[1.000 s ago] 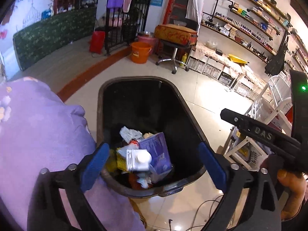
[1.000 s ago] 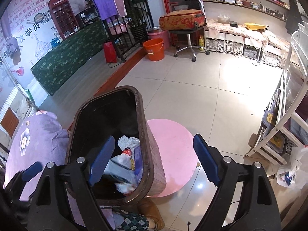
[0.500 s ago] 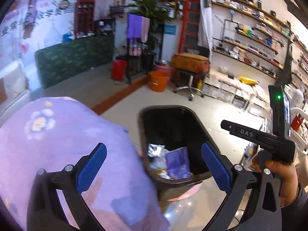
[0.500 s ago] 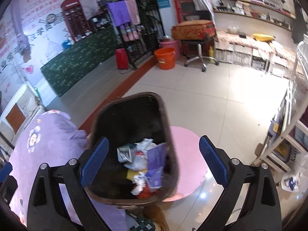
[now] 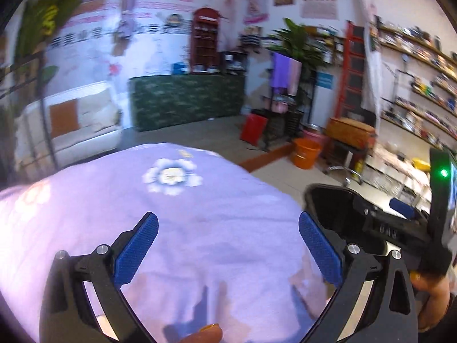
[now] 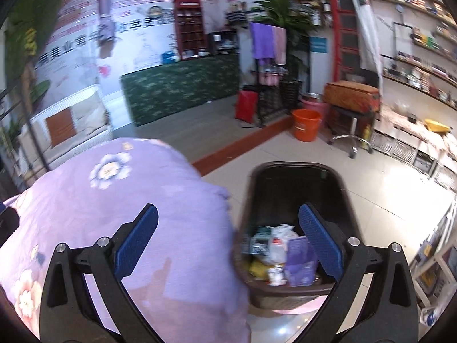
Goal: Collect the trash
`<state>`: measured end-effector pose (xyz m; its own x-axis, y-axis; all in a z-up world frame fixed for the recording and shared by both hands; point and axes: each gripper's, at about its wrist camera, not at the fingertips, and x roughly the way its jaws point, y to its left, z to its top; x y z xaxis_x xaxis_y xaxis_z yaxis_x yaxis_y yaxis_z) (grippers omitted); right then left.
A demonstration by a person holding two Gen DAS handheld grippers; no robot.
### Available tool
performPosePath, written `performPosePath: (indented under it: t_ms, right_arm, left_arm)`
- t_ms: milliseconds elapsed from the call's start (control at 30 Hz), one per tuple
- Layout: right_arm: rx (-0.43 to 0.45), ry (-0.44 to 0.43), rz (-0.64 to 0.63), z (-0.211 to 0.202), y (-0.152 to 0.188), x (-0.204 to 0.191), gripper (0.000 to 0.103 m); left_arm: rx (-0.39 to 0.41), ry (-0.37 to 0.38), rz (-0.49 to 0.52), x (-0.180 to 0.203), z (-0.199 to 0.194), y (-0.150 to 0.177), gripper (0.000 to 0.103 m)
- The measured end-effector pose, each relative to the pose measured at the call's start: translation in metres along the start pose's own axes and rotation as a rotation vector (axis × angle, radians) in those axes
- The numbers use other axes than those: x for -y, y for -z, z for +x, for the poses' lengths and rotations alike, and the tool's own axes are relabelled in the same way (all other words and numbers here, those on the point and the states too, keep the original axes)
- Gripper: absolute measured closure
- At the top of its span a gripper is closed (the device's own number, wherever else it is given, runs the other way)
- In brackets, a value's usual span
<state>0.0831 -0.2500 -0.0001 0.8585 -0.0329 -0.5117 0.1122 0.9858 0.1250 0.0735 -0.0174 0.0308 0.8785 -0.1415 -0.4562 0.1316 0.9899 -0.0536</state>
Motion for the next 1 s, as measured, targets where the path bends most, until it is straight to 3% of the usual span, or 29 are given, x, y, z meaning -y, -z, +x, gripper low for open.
performPosePath:
  t_ms: [200,533,733,1000]
  right_arm:
    - [0.046,-0.061,-0.048,-0.026,0.009,-0.033,0.006]
    - [0.185,-0.078,-0.098,-0.075,0.016,-0.058,0.006]
    - [0.236,-0.098,-0.118,-0.093,0.018,-0.062,0.006]
    - [0.248,-0.104,-0.105,-0.098,0.015,-0.058,0.006]
  left_arm:
    - [0.012,-0.097,-0.047,-0.028,-0.021,0.011,0.006]
    - [0.082,-0.231,-0.078,-0.043,-0.051,0.019,0.006]
    - [0.145,-0.223,-0.119,-0.047,-0.065,0.02,0.006]
    - [0.163,-0.214,-0.122,-0.045,-0.068,0.019,0.006]
